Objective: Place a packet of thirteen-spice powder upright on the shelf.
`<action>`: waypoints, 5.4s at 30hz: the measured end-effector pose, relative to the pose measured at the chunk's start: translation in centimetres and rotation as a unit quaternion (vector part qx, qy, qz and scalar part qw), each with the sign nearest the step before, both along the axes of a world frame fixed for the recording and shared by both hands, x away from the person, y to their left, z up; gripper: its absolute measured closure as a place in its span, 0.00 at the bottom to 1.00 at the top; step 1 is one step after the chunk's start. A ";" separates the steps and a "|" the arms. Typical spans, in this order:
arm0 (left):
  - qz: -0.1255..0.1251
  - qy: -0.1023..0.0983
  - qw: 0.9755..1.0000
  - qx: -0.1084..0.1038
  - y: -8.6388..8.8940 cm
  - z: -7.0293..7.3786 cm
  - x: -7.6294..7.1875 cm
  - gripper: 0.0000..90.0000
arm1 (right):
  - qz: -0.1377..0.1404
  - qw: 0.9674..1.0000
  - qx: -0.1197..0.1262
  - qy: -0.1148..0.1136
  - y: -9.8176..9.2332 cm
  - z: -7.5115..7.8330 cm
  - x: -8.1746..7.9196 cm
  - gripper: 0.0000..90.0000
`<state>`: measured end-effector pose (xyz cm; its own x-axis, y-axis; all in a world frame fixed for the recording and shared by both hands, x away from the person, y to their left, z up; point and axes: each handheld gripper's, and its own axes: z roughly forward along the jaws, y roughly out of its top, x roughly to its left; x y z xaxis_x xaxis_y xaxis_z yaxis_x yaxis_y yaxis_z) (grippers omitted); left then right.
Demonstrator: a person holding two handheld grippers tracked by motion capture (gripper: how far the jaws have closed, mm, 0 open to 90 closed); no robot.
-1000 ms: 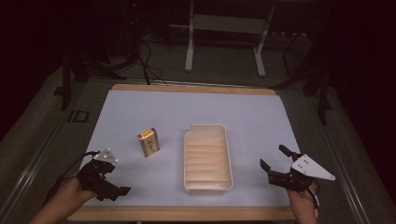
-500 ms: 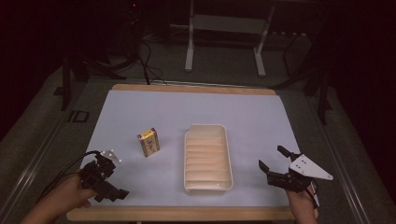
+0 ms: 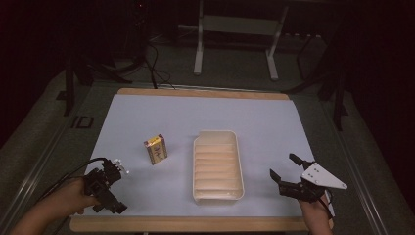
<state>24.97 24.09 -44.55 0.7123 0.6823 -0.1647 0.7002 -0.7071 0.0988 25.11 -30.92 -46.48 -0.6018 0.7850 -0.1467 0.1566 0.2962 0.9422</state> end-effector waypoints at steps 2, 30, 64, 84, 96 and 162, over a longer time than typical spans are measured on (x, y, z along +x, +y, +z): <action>0.005 0.010 1.000 0.005 0.0 0.2 0.4 0.01 | -0.001 1.000 -0.001 0.000 0.0 0.0 0.0 0.16; -0.042 -0.002 0.999 0.013 -2.2 3.5 6.5 0.04 | 0.010 1.000 -0.007 0.005 0.3 -0.1 -0.2 0.16; -0.074 -0.056 0.995 0.035 -5.9 6.5 13.0 0.25 | 0.018 1.000 -0.005 0.021 0.1 -0.4 0.1 0.16; -0.095 -0.041 0.994 0.034 -7.8 4.2 15.3 0.44 | 0.030 0.999 -0.009 0.028 0.2 -0.7 0.1 0.16; -0.088 -0.050 0.994 0.045 -7.8 3.2 15.4 0.54 | 0.035 0.999 -0.016 0.030 0.4 -0.7 0.0 0.16; -0.213 -0.175 0.959 -0.069 -11.4 12.6 12.1 0.76 | 0.034 0.999 -0.012 0.033 0.3 -0.5 0.1 0.16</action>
<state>37.11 12.68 -31.93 0.9494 0.3067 0.0680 0.2580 -0.8846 0.3885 25.17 -30.63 -47.03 -0.6630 0.7385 -0.1227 0.1968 0.3301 0.9232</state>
